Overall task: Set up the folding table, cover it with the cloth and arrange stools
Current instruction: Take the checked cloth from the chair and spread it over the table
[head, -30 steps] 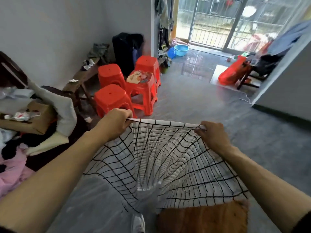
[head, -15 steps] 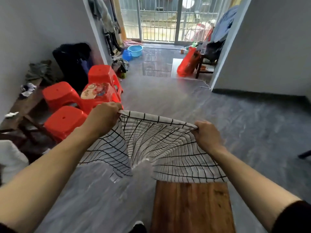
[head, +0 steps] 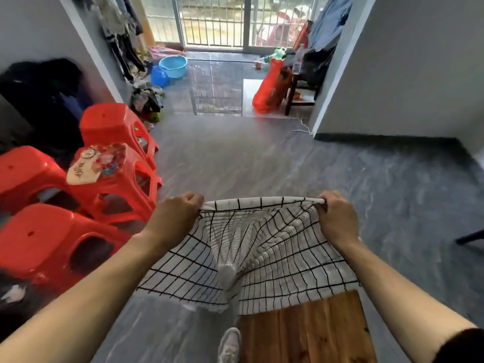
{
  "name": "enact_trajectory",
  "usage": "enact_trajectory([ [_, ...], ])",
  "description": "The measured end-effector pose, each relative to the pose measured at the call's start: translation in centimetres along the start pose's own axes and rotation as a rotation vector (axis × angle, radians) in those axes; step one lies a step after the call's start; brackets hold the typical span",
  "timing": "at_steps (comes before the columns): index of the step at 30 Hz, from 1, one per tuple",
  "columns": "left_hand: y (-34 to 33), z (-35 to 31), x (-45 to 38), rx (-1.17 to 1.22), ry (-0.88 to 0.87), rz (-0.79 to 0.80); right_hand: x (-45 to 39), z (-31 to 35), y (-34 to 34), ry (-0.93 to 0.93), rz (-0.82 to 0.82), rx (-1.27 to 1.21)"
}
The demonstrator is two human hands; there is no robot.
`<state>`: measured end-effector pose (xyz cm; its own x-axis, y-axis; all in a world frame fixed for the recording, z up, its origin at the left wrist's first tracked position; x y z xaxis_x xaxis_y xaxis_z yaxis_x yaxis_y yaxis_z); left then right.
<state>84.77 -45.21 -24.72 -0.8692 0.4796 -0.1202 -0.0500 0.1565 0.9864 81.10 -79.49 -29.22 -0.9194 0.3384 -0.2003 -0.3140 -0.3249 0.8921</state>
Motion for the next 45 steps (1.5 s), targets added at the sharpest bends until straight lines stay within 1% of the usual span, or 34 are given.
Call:
enact_trajectory([
  [3, -2.0, 0.5, -5.1, 0.031, -0.053, 0.017, -4.4, -1.2, -0.1, 0.010, -0.020, 0.014],
  [6, -2.3, -0.7, -9.1, 0.030, -0.158, -0.025, -8.1, -2.6, 1.6, 0.070, -0.087, 0.050],
  [10, -1.9, -3.1, -13.1, 0.057, -0.243, -0.096, -11.4, -4.5, 4.9, 0.150, -0.171, 0.113],
  [15, -1.8, -6.6, -15.5, 0.080, -0.317, -0.127, -12.3, -6.7, 8.5, 0.216, -0.253, 0.174],
  [20, -1.1, -10.6, -15.1, 0.095, -0.398, -0.160, -9.8, -9.8, 12.0, 0.275, -0.281, 0.160],
  [24, 0.0, -15.1, -11.6, 0.087, -0.532, -0.182, -5.5, -12.4, 15.4, 0.402, -0.252, 0.138],
  [27, 0.6, -18.8, -6.9, 0.065, -0.603, -0.152, -1.0, -14.4, 17.8, 0.505, -0.220, 0.124],
  [30, 1.1, -22.1, -0.5, 0.000, -0.621, -0.116, 4.6, -16.2, 19.0, 0.591, -0.166, 0.076],
  [33, 0.2, -24.9, 5.9, -0.073, -0.571, -0.022, 11.0, -18.1, 18.4, 0.671, -0.051, 0.069],
  [36, -0.3, -26.6, 10.1, -0.152, -0.530, 0.025, 16.0, -20.0, 17.6, 0.645, 0.032, 0.017],
  [40, 0.7, -27.6, 13.5, -0.187, -0.458, 0.004, 20.5, -21.3, 16.5, 0.551, 0.055, -0.035],
  [45, -1.5, -28.3, 18.6, -0.194, -0.397, 0.021, 25.6, -22.0, 15.9, 0.542, 0.073, -0.005],
])
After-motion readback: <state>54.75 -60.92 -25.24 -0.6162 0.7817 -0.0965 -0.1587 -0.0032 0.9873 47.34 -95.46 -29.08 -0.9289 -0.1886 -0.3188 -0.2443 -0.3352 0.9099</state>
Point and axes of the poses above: each hand's wrist, its own x-axis away from the middle knuckle, its own y-axis out of the back of the hand, z = x × y, the point moved 10 cm from there along -x, towards the middle knuckle, and after that the axes turned 2 degrees about -z, right-handed, at the moved point
